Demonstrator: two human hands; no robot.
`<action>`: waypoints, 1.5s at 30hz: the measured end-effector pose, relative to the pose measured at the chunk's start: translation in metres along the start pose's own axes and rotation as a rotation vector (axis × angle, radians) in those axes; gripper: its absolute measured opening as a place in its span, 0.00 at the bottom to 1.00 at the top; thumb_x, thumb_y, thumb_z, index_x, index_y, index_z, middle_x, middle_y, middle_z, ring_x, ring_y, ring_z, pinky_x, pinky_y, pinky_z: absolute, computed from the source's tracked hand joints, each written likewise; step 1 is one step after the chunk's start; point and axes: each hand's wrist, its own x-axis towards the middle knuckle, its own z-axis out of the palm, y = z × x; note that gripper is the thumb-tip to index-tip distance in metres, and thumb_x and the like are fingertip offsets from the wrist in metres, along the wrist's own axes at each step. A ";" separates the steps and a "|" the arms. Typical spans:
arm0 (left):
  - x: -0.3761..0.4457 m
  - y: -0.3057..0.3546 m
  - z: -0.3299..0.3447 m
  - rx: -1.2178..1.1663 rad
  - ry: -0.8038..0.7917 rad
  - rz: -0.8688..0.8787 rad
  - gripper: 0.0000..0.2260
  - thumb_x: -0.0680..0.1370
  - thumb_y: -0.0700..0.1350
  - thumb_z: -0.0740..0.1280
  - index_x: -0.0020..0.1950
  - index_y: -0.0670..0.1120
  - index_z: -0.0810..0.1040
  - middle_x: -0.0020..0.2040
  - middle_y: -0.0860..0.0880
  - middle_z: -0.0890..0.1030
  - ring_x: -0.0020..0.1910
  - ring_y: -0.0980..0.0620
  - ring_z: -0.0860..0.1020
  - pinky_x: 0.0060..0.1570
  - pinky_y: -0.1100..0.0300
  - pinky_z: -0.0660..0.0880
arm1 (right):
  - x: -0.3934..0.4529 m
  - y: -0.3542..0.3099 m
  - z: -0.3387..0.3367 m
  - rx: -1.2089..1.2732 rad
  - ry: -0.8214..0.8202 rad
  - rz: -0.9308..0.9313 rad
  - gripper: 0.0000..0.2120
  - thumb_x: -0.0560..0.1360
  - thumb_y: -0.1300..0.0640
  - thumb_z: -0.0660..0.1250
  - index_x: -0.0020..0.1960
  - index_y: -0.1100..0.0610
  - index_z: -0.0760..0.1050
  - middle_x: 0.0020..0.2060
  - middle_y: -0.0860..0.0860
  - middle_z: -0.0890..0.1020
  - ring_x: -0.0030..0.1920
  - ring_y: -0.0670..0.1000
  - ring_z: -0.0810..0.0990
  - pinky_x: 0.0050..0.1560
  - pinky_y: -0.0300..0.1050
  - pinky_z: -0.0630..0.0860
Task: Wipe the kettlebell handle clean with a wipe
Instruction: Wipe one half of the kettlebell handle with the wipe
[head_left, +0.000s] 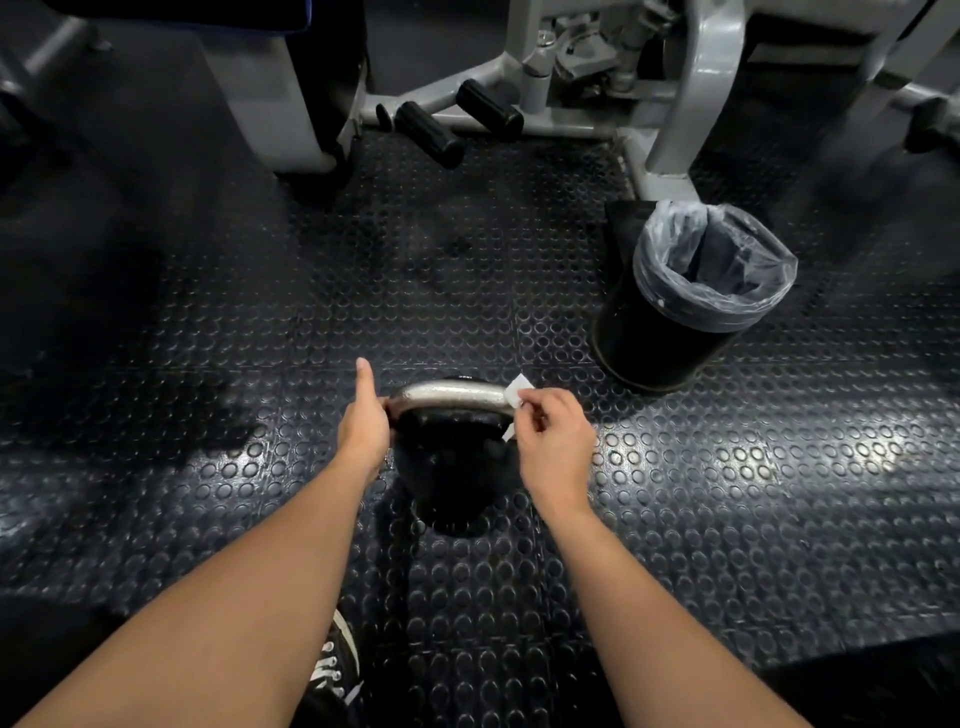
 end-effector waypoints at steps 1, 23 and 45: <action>-0.002 0.001 0.000 0.005 -0.002 0.006 0.58 0.54 0.93 0.48 0.56 0.51 0.88 0.62 0.46 0.87 0.66 0.42 0.82 0.77 0.38 0.68 | -0.004 0.003 0.001 0.010 0.016 0.023 0.08 0.77 0.62 0.67 0.54 0.57 0.82 0.49 0.45 0.80 0.48 0.37 0.77 0.49 0.26 0.72; -0.009 0.003 0.001 0.011 -0.021 0.012 0.59 0.52 0.94 0.48 0.50 0.45 0.84 0.59 0.39 0.87 0.62 0.39 0.84 0.74 0.40 0.70 | -0.006 0.026 -0.002 0.003 -0.072 0.065 0.14 0.74 0.67 0.70 0.58 0.57 0.82 0.48 0.44 0.81 0.48 0.42 0.81 0.54 0.35 0.77; -0.007 0.004 0.002 0.000 -0.014 0.024 0.56 0.54 0.93 0.47 0.49 0.53 0.90 0.58 0.45 0.88 0.63 0.42 0.83 0.76 0.40 0.69 | -0.021 0.017 0.031 -0.282 0.056 -0.067 0.08 0.68 0.65 0.76 0.36 0.59 0.77 0.36 0.51 0.77 0.33 0.45 0.69 0.34 0.35 0.68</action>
